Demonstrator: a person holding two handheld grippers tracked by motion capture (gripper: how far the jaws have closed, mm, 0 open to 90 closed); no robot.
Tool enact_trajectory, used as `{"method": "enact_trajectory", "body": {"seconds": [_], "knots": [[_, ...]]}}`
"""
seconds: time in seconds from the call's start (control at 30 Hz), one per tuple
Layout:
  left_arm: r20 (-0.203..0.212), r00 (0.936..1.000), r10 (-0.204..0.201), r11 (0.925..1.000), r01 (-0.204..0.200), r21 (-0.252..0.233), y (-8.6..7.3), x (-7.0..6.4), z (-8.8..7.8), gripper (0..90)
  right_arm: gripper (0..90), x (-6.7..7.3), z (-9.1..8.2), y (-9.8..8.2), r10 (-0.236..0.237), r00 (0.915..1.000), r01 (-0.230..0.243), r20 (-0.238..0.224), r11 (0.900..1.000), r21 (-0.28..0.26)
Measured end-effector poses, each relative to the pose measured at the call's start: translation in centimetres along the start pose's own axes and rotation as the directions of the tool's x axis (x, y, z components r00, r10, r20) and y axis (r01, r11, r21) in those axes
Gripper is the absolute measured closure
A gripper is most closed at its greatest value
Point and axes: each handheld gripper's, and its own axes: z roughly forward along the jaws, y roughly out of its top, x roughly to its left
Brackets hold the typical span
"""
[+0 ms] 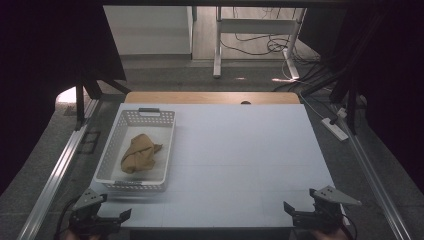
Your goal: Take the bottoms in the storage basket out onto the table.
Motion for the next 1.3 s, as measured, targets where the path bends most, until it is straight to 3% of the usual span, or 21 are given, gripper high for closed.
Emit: {"method": "enact_trajectory", "body": {"seconds": [0.6, 1.3], "knots": [[0.019, 0.9997, -0.014, 0.9996, 0.014, 0.025, 0.08, 0.19, 0.23, 0.0, 0.0, 0.05, 0.36, 0.12, -0.009, 0.9999, 0.009, -0.013, 0.999, 0.035], [0.034, 0.9994, -0.009, 0.9999, 0.008, 0.013, 0.10, 0.20, 0.02, 0.0, 0.0, 0.06, 0.54, 0.17, -0.015, 0.9995, 0.017, -0.027, 0.998, 0.054]]}}
